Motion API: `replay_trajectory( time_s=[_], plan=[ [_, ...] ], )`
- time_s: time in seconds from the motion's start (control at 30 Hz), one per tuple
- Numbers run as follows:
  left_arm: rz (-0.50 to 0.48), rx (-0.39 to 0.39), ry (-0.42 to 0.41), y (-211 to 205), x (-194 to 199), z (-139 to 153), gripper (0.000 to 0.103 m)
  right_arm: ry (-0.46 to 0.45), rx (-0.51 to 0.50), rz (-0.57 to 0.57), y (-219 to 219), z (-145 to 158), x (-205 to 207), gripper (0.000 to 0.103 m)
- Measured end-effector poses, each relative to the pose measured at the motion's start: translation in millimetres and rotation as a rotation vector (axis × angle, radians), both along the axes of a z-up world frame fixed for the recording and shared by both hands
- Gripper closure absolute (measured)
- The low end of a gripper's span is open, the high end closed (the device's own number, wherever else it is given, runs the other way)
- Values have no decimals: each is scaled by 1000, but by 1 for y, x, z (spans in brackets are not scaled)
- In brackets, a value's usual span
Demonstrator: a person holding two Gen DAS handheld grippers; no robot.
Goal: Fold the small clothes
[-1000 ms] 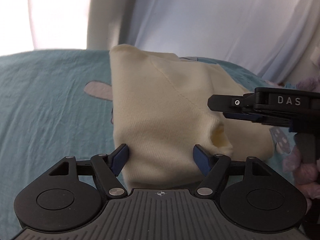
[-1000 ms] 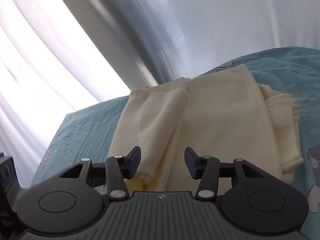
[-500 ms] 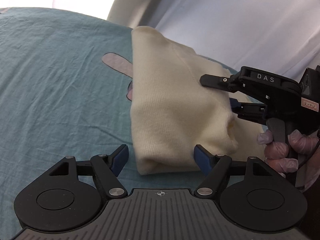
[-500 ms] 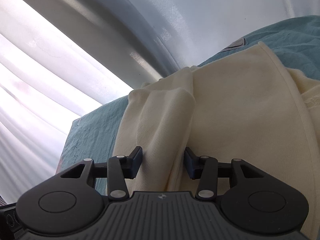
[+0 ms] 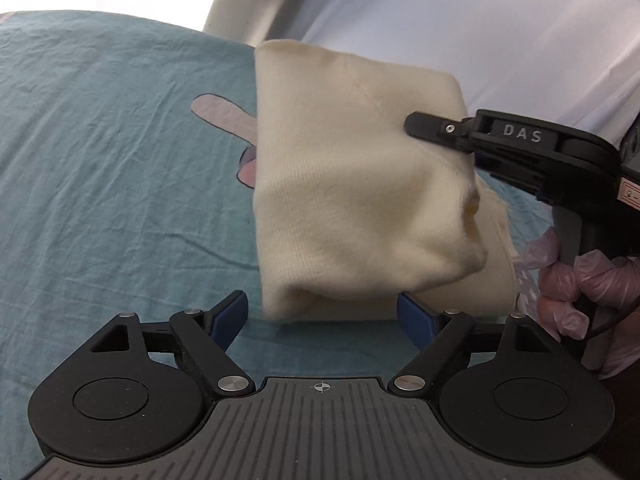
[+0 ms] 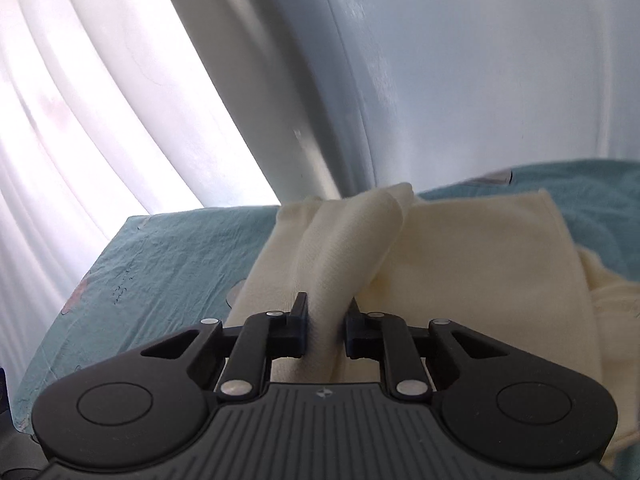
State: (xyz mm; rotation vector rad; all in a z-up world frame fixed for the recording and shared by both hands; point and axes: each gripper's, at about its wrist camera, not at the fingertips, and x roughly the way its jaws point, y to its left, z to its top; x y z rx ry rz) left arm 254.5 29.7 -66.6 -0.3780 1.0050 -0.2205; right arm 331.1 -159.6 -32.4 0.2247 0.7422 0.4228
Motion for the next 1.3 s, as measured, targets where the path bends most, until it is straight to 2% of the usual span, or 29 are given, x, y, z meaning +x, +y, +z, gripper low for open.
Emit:
replay_trajectory(
  time_s=[0.1, 0.17, 0.3, 0.37, 0.47, 0.5, 0.57, 0.63, 0.73, 0.8, 0.87, 0.93, 1.0, 1.2, 1.3],
  plan=[
    [9, 47, 2, -7, 1, -1, 16, -73, -48, -36, -17, 16, -15, 90],
    [27, 62, 11, -9, 3, -3, 16, -80, -76, -74, -37, 17, -22, 90],
    [34, 53, 9, -14, 5, -3, 16, -15, -121, -193, -78, 0, -22, 90],
    [26, 77, 8, -19, 6, -2, 16, 53, -67, -222, -100, -13, -21, 88],
    [22, 90, 9, -23, 7, -1, 16, 128, 90, -232, -121, -23, -26, 71],
    [20, 90, 10, -23, 8, -1, 16, 132, 136, -207, -122, -25, -30, 59],
    [15, 94, 11, -25, 8, -1, 16, 131, 176, -161, -119, -27, -32, 48],
    [10, 103, 12, -28, 9, -2, 16, 145, 149, -150, -113, -29, -30, 49],
    [6, 100, 17, -31, 8, -2, 15, 140, 76, -147, -95, -29, -24, 73],
    [4, 102, 20, -33, 8, -2, 15, 89, -12, -142, -84, -22, -26, 82],
    [17, 112, 22, -33, 8, -2, 15, -12, -140, -142, -73, -9, -36, 87],
    [36, 120, 29, -33, 10, -3, 15, -89, -207, -163, -71, 2, -45, 88],
    [44, 118, 30, -32, 11, -3, 15, -115, -231, -188, -74, 7, -50, 88],
    [45, 131, 35, -32, 12, -3, 15, -52, -254, -237, -91, -15, -50, 89],
    [46, 138, 41, -33, 13, -3, 14, -50, -273, -242, -92, -26, -47, 89]
  ],
)
